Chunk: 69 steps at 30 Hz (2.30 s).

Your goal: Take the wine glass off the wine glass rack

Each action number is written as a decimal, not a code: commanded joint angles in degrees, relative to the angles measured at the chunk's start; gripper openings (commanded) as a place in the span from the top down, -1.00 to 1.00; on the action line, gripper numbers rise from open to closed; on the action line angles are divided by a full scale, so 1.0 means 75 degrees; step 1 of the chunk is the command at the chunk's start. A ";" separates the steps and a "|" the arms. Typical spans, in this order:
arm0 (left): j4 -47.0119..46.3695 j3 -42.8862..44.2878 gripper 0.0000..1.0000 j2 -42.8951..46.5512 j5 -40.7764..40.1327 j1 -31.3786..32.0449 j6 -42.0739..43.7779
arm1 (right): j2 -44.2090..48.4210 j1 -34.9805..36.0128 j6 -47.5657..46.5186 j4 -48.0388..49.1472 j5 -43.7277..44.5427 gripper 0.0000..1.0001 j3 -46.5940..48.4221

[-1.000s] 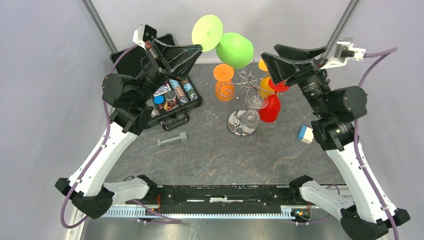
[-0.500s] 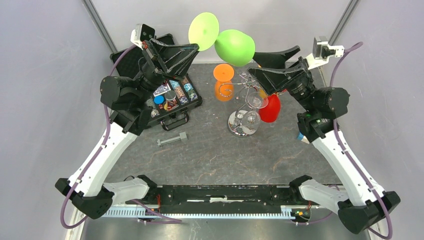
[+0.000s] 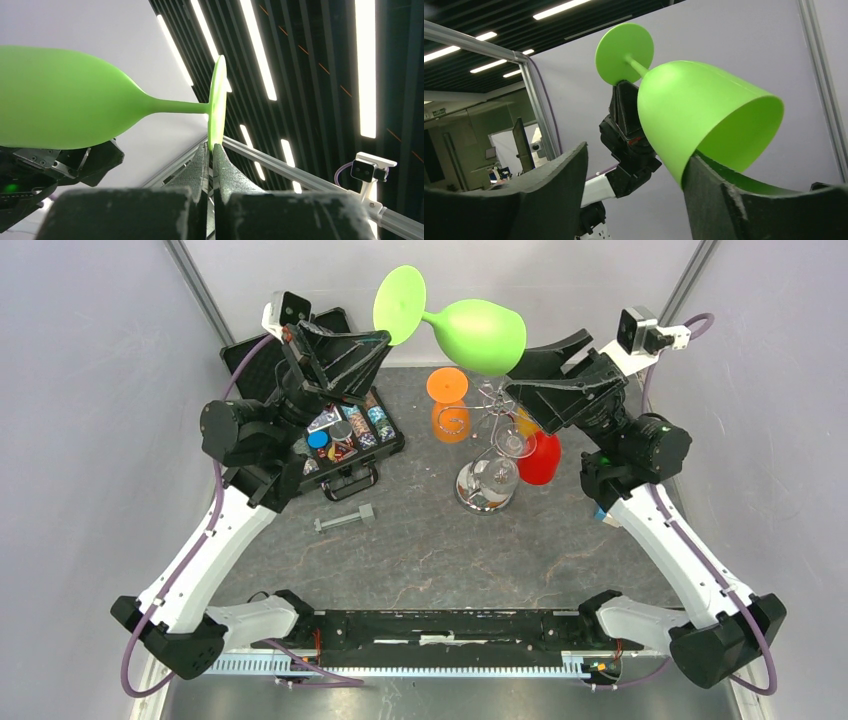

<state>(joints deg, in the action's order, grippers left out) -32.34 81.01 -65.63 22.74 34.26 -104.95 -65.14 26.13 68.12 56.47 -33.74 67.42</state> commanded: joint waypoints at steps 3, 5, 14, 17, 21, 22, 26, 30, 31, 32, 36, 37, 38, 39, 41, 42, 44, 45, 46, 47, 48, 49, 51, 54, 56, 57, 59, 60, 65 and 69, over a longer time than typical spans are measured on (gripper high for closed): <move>-0.0218 -0.0157 0.96 -0.0051 0.0255 0.0027 -0.0193 | -0.0020 0.0182 0.0101 0.0929 -0.0128 -0.16 0.0445; -0.0141 -0.0253 0.96 -0.0028 0.0284 0.0028 -0.0103 | -0.0033 0.0196 -0.0068 0.1000 -0.0058 0.05 0.0512; -0.0035 -0.0225 0.34 0.0019 0.0326 0.0026 0.0421 | 0.0318 0.0195 -0.2059 -0.0802 0.0449 1.00 0.1007; -0.0036 -0.0326 -0.49 0.0040 0.0327 0.0015 0.0554 | 0.0511 0.0190 -0.3313 -0.2157 0.0777 1.00 0.1337; 0.0023 -0.0634 -0.88 0.0095 0.0360 0.0012 0.0924 | 0.0351 0.0196 -0.6171 -0.5732 0.2044 1.00 0.3133; 0.0012 -0.0777 -0.91 0.0117 0.0389 0.0003 0.1025 | 0.0116 0.0194 -0.6727 -0.6759 0.2604 1.00 0.3690; 0.0116 -0.1192 -1.00 0.0151 0.0716 -0.0063 0.1662 | -0.0590 0.0207 -0.8734 -0.9068 0.4959 1.00 0.5392; 0.1098 -0.1383 -1.00 0.0372 0.0921 -0.0184 0.3054 | -0.1046 0.0195 -0.9946 -1.0599 0.7336 1.00 0.6296; 0.1576 -0.1361 -1.00 0.0462 0.0889 -0.0223 0.3593 | -0.1066 0.0196 -1.0169 -1.0815 0.7916 1.00 0.6236; 0.2122 -0.1314 -1.00 0.0591 0.0798 -0.0249 0.4174 | -0.1073 0.0184 -1.0331 -1.0948 0.8338 1.00 0.6125; 0.4738 -0.0771 -0.99 0.1048 -0.0236 -0.0293 0.6570 | -0.1400 -0.0411 -1.0241 -1.2290 0.8709 1.00 0.6104; 0.5216 -0.0615 -1.00 0.1124 -0.0582 -0.0296 0.6990 | -0.1502 -0.0778 -1.0008 -1.2618 0.8504 1.00 0.6106; 0.5687 -0.0488 -1.00 0.1199 -0.0943 -0.0302 0.7412 | -0.1633 -0.1202 -0.9805 -1.2938 0.8119 1.00 0.6089; 0.6038 -0.0402 -1.00 0.1265 -0.1287 -0.0302 0.7699 | -0.1759 -0.1502 -0.9693 -1.3142 0.7822 1.00 0.6046; 0.6617 -0.0314 -1.00 0.1368 -0.1791 -0.0293 0.8221 | -0.1959 -0.1933 -0.9602 -1.3364 0.7344 1.00 0.5825; 0.6782 -0.0298 -1.00 0.1418 -0.2036 -0.0296 0.8405 | -0.2049 -0.2125 -0.9551 -1.3429 0.7138 1.00 0.5679; 0.7101 -0.0299 -1.00 0.1462 -0.2399 -0.0302 0.8730 | -0.2261 -0.2448 -0.9473 -1.3543 0.6477 1.00 0.5437; 0.7244 -0.0258 -1.00 0.1467 -0.2529 -0.0295 0.8917 | -0.2365 -0.2592 -0.9452 -1.3614 0.6138 1.00 0.5287; 0.7392 -0.0234 -1.00 0.1451 -0.2669 -0.0302 0.9069 | -0.2503 -0.2685 -0.9446 -1.3698 0.5739 1.00 0.5154; 0.7519 -0.0205 -1.00 0.1441 -0.2772 -0.0300 0.9211 | -0.2651 -0.2733 -0.9471 -1.3876 0.5430 1.00 0.4995; 0.7631 -0.0171 -1.00 0.1438 -0.2835 -0.0300 0.9388 | -0.2788 -0.2735 -0.9529 -1.4101 0.5139 1.00 0.4874; 0.7743 -0.0157 -1.00 0.1429 -0.2901 -0.0296 0.9549 | -0.2928 -0.2740 -0.9549 -1.4257 0.4937 1.00 0.4685; 0.7912 -0.0135 -1.00 0.1409 -0.2977 -0.0302 0.9750 | -0.2966 -0.2735 -0.9545 -1.4356 0.5051 1.00 0.4069; 0.7980 -0.0223 -1.00 0.1403 -0.2976 -0.0294 0.9938 | -0.2752 -0.2770 -0.9520 -1.4035 0.5195 1.00 0.3248; 0.8021 -0.0283 -1.00 0.1347 -0.2953 -0.0302 0.9974 | -0.2737 -0.2783 -0.9516 -1.3955 0.5135 1.00 0.3056; 0.8063 -0.0304 -1.00 0.1328 -0.2933 -0.0300 0.9975 | -0.2783 -0.2790 -0.9545 -1.3960 0.5101 1.00 0.3013; 0.8097 -0.0376 -1.00 0.1299 -0.2858 -0.0302 0.9980 | -0.2945 -0.2829 -0.9632 -1.4028 0.5043 1.00 0.2914; 0.8100 -0.0435 -1.00 0.1308 -0.2845 -0.0302 0.9996 | -0.3057 -0.2875 -0.9675 -1.4080 0.4988 1.00 0.2876; 0.8097 -0.0657 -1.00 0.1436 -0.2949 -0.0300 0.9986 | -0.3242 -0.3234 -0.9710 -1.3895 0.4637 1.00 0.2453; 0.8129 -0.0698 -1.00 0.1466 -0.2943 -0.0297 1.0016 | -0.3286 -0.3398 -0.9743 -1.3710 0.4250 1.00 0.2212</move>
<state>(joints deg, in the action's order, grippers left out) 28.93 75.99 -55.77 1.54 32.21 -32.49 -89.38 1.72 -3.97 -49.41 1.91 85.08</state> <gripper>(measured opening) 0.993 0.021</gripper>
